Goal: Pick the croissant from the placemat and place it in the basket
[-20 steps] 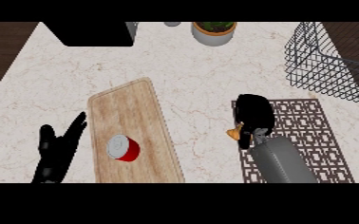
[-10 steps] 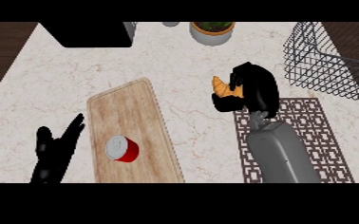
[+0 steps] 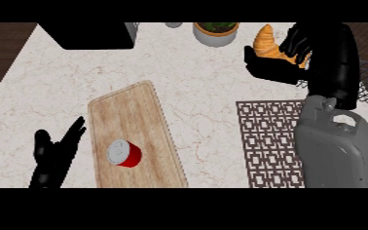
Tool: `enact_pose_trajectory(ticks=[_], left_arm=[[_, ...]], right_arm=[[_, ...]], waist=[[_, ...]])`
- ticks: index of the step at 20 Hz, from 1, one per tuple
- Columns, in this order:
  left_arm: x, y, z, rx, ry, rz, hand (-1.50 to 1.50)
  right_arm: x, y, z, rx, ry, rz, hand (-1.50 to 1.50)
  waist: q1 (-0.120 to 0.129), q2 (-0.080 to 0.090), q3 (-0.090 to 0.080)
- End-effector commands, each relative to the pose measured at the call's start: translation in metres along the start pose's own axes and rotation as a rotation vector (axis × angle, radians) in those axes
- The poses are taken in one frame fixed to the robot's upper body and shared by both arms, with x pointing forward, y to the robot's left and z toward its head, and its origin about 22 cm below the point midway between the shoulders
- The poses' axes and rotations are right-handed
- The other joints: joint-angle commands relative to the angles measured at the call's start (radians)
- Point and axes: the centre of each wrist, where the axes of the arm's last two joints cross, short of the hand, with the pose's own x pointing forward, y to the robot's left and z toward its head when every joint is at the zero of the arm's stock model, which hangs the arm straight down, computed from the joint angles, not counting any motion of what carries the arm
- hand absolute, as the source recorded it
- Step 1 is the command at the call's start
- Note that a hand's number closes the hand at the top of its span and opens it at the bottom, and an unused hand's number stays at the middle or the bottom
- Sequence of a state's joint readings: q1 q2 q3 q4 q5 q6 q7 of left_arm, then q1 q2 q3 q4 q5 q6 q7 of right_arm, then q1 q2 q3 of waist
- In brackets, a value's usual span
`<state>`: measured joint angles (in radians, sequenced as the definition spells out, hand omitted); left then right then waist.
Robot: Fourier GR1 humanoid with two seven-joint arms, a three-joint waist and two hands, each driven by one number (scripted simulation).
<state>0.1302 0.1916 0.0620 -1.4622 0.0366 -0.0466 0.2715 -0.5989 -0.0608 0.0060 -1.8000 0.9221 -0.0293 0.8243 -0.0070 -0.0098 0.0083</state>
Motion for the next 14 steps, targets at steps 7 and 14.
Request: enact_pose_trajectory(ticks=[7, 14], left_arm=[[-0.022, -0.008, 0.0, -0.013, 0.068, 0.002, 0.0], [-0.009, -0.005, -0.006, -0.019, 0.043, 0.006, 0.0]], right_arm=[[0.038, -0.097, -0.056, -0.18, 0.092, -0.043, 1.5], [0.001, -0.105, -0.1, -0.19, 0.153, 0.033, 1.5]], waist=[[0.012, 0.009, -0.009], [0.015, 0.012, -0.009]])
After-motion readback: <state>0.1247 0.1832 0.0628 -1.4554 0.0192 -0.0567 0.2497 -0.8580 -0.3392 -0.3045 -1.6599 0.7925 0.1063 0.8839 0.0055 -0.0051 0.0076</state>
